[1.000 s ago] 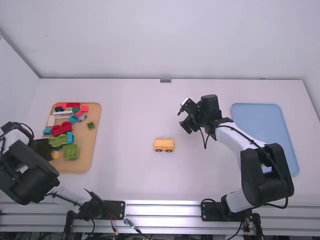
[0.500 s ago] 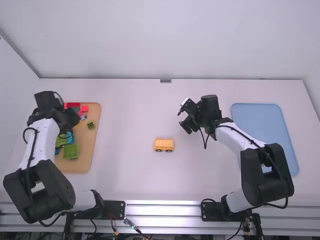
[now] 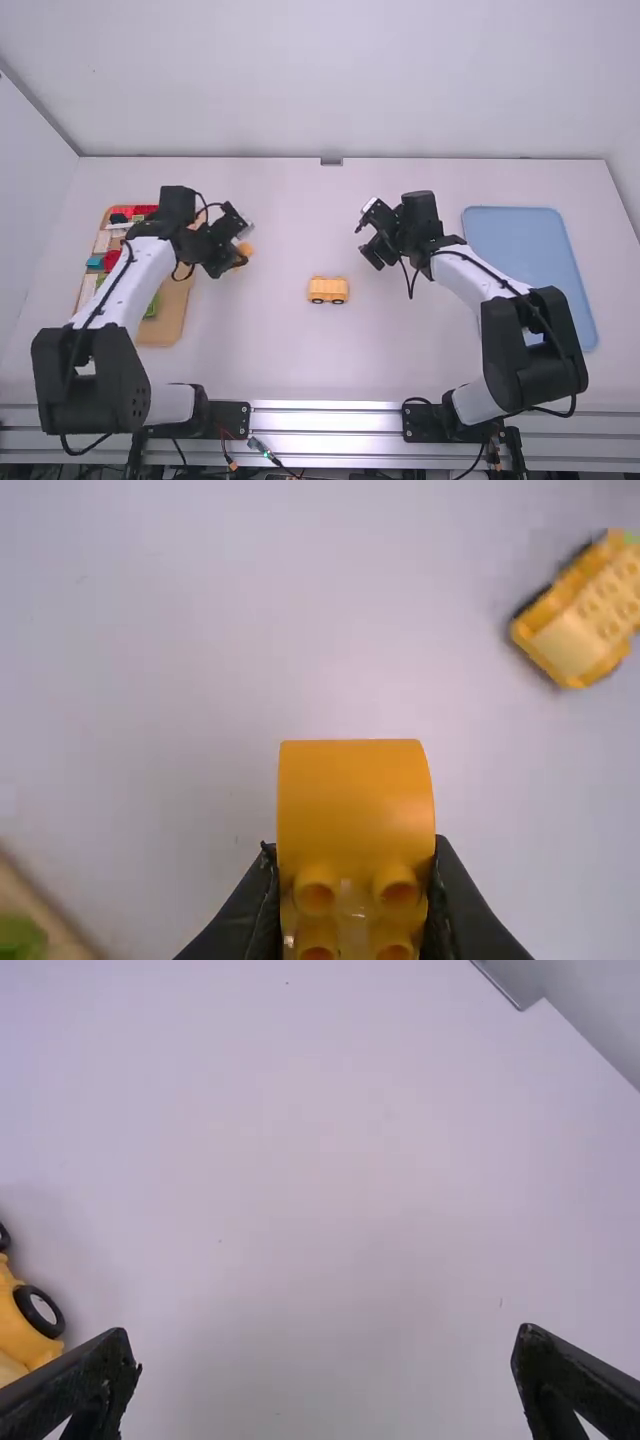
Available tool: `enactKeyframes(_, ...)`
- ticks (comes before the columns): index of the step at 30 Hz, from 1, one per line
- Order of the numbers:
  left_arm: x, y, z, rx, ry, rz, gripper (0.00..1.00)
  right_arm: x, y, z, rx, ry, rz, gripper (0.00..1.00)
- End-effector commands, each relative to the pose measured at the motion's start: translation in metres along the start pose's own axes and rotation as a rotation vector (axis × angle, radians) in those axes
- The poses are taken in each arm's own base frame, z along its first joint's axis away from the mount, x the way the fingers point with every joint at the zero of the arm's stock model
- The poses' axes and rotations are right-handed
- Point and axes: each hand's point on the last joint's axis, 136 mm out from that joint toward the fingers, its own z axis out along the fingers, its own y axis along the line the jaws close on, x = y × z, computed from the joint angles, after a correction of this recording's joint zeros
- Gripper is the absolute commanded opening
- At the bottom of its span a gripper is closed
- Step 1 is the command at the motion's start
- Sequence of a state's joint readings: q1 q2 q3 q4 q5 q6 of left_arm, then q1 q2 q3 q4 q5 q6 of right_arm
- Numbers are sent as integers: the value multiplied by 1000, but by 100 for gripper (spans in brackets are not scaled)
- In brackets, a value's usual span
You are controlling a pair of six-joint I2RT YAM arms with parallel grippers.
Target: Assemble lego blocks to make yellow taxi
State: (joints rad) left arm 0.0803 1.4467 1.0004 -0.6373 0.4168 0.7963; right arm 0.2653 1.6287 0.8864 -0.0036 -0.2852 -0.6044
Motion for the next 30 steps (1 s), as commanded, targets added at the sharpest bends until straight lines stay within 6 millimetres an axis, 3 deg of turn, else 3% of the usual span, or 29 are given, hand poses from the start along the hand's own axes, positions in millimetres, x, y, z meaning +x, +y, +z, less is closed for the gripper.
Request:
enactKeyframes(1,4,-13,22,28,75,250,2,-11,-5,-6,13,-26,-4,99)
enactKeyframes(4,6,-17,51,18,164,354,1,-9,-3,-6,7,-19,-2,99)
enactKeyframes(8,19,-42,79,132,244,590,2,-3,-1,-6,-5,2,11,99)
enactKeyframes(11,24,-42,98,132,286,662,4,1,3,-6,-18,20,17,99)
enactKeyframes(23,44,-54,123,234,318,680,6,5,5,-6,-28,35,23,99)
enactKeyframes(30,37,-62,125,263,261,677,30,4,5,-6,-27,35,22,98)
